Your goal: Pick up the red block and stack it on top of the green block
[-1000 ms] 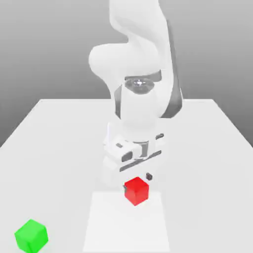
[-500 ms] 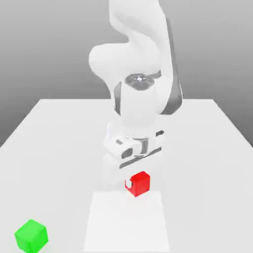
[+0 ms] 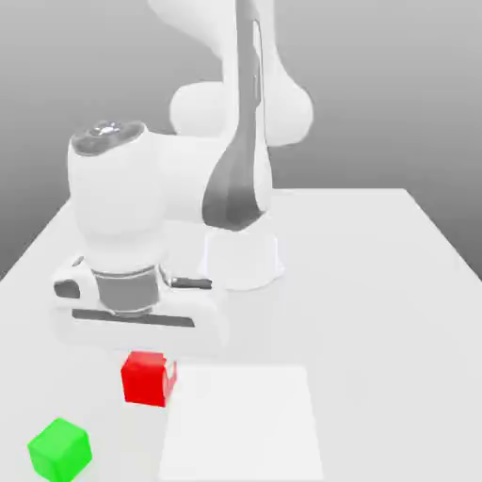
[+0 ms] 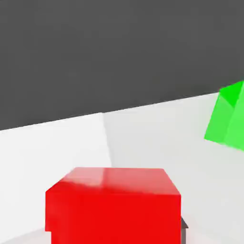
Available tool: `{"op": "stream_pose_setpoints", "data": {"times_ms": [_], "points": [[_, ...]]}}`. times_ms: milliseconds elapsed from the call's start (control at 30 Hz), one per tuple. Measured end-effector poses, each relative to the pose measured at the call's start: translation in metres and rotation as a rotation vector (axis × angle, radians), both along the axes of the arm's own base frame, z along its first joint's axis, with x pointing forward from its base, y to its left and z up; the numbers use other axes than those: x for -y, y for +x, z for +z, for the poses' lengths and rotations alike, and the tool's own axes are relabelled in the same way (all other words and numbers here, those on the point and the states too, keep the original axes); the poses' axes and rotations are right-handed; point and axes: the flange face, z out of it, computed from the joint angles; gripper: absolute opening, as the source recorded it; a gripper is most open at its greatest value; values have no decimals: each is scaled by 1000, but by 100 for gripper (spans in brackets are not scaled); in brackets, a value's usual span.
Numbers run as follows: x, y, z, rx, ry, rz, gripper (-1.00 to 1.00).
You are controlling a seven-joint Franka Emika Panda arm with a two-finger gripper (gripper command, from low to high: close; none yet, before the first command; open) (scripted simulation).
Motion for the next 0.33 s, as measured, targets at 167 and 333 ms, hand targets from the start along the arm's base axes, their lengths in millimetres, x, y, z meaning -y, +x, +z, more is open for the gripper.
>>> {"op": "stream_pose_setpoints", "data": {"times_ms": [167,333], "points": [[57,13,-21,-8,-23,-218,-100],[60,13,-48,-8,-25,-227,100]]}}
